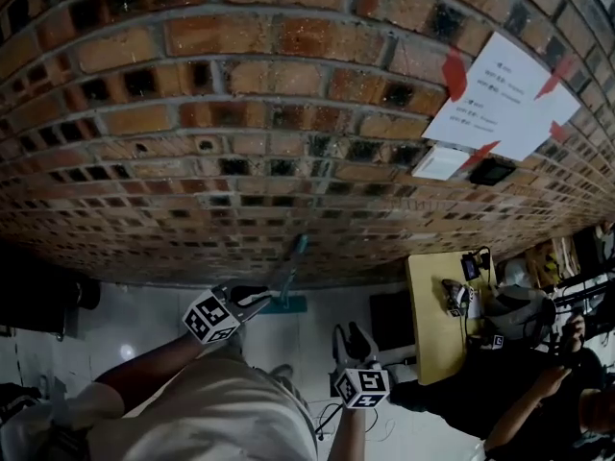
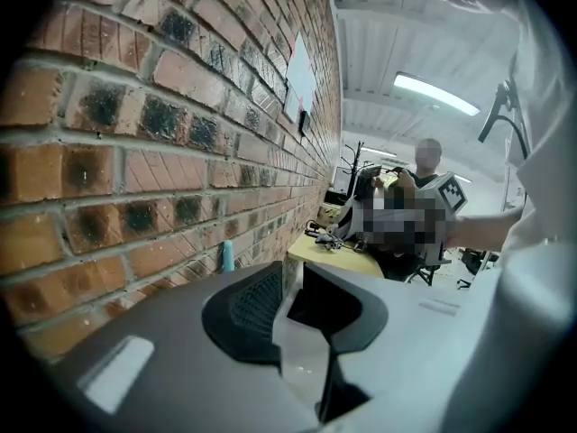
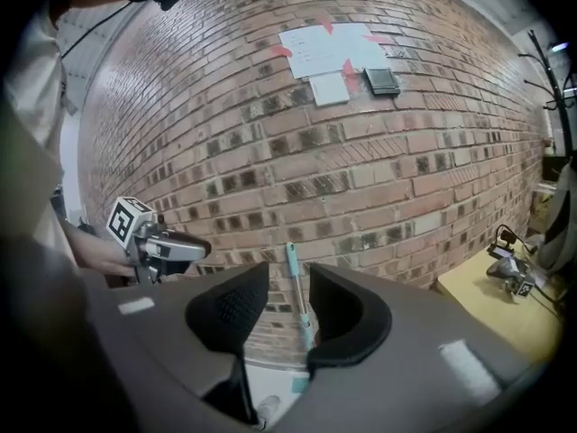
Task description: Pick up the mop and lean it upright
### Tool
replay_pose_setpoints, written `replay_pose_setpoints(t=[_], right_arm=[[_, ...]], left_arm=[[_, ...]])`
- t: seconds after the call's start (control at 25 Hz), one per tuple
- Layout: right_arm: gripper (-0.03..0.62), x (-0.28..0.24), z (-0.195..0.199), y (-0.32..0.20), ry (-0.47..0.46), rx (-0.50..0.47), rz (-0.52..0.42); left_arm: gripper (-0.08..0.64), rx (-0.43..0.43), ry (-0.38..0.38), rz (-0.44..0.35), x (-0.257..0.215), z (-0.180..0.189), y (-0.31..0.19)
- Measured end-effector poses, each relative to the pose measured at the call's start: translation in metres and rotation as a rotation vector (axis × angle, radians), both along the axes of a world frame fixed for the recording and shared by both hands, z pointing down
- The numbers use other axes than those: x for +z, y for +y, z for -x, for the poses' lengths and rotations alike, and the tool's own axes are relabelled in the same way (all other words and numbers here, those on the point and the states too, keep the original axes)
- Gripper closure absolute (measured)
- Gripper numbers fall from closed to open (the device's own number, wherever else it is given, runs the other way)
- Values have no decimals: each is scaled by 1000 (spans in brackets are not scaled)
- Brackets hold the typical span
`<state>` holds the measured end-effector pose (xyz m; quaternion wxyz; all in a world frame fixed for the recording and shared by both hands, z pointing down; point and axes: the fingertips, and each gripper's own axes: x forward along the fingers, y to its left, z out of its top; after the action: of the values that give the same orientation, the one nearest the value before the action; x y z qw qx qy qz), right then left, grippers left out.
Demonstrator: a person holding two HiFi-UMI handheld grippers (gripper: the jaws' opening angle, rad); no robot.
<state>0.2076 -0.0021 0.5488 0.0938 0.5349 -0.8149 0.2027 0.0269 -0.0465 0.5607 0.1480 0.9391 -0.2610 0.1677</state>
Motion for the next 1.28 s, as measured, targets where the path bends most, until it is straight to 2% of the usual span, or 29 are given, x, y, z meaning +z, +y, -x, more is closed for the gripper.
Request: replay_pose_setpoints(t=[0.4,0.72,1.08,1.28], right_arm=[[454,1,43,-49,35,50,2],[454,7,70,-65,49,86,7],[454,23,86,-68,42,122,37],[454,32,84,-84,30,91,46]], left_arm=[[466,107,23,25,14,20,-41],[466,169,39,32,22,32,-60],[466,235,30,49,36,42,-61],[466,224,15,46,39,38,-71]])
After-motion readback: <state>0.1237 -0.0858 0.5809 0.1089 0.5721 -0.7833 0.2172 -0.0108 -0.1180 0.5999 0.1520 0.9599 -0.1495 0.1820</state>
